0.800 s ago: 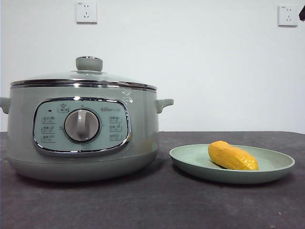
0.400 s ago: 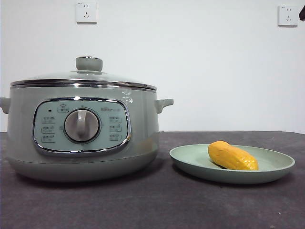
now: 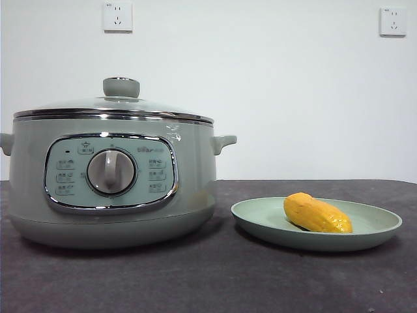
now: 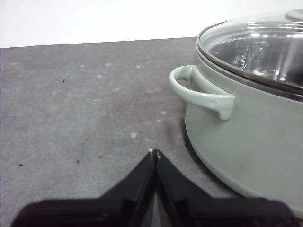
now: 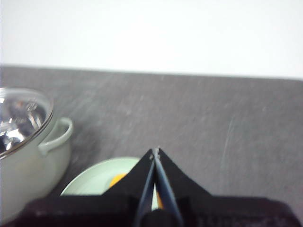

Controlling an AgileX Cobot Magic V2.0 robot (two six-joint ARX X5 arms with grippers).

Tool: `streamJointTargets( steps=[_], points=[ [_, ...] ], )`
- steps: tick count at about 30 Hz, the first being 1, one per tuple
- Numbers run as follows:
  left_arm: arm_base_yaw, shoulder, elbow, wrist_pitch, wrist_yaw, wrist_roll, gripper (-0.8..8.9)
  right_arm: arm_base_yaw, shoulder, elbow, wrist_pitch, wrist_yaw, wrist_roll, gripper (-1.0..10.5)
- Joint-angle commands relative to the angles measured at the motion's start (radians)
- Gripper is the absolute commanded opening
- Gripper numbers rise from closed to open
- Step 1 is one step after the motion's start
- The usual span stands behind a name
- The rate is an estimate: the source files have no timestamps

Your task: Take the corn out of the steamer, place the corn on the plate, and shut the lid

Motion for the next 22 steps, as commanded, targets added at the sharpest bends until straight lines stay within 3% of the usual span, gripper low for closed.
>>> streamJointTargets(
  steps=[1,10,22],
  points=[
    [0.003,-0.003,-0.014,0.002,0.002,-0.01,-0.03,-0.064,-0.082,-0.096,0.063,-0.043,-0.034,0.0],
    [0.003,-0.003,-0.014,0.002,0.001,-0.01,-0.03,-0.166,-0.247,-0.321,0.129,-0.071,-0.05,0.0],
    [0.003,-0.003,-0.014,0.002,0.001,-0.01,-0.03,-0.172,-0.351,-0.47,0.129,-0.085,-0.035,0.0]
  ],
)
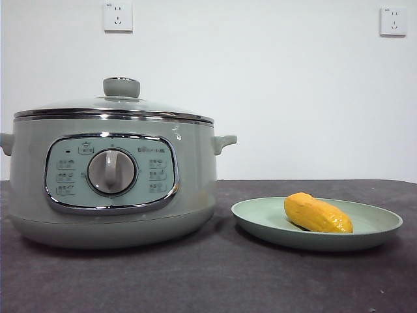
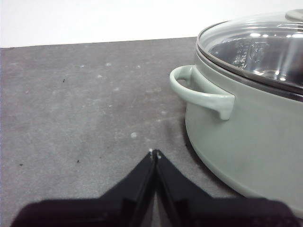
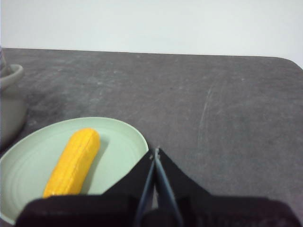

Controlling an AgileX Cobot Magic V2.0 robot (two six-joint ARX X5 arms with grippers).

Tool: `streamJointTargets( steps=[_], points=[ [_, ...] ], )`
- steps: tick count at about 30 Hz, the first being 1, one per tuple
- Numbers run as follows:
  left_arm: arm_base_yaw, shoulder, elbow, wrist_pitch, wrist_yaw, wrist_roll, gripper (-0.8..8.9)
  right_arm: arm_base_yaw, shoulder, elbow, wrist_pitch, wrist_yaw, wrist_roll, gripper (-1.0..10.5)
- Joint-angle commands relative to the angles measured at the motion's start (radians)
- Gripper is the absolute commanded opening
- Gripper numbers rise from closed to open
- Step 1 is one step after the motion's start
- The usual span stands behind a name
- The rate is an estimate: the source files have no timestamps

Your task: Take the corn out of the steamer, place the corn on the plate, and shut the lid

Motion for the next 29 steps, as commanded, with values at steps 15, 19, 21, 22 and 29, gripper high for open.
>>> streamJointTargets(
  steps=[15,19,21,22,29],
  points=[
    [0.003,-0.003,-0.014,0.002,0.0,-0.01,-0.03,0.0,-0.007,-0.048,-0.019,0.003,0.054,0.0],
    [0.003,-0.003,-0.014,0.002,0.0,-0.01,-0.03,0.0,-0.007,-0.048,-0.019,0.003,0.054,0.0],
    [0.003,-0.003,-0.014,0.002,0.001,-0.01,-0.03,0.0,-0.007,-0.048,-0.019,0.003,0.054,0.0],
    [0.003,-0.003,-0.014,0.002,0.0,-0.01,-0.03,0.0,-0.007,-0.048,-0.019,0.003,0.054,0.0],
    [0.003,-0.003,-0.014,0.002,0.001,-0.01,-0.03,0.0,-0.007,-0.048,-0.019,0.003,0.054,0.0]
  ],
)
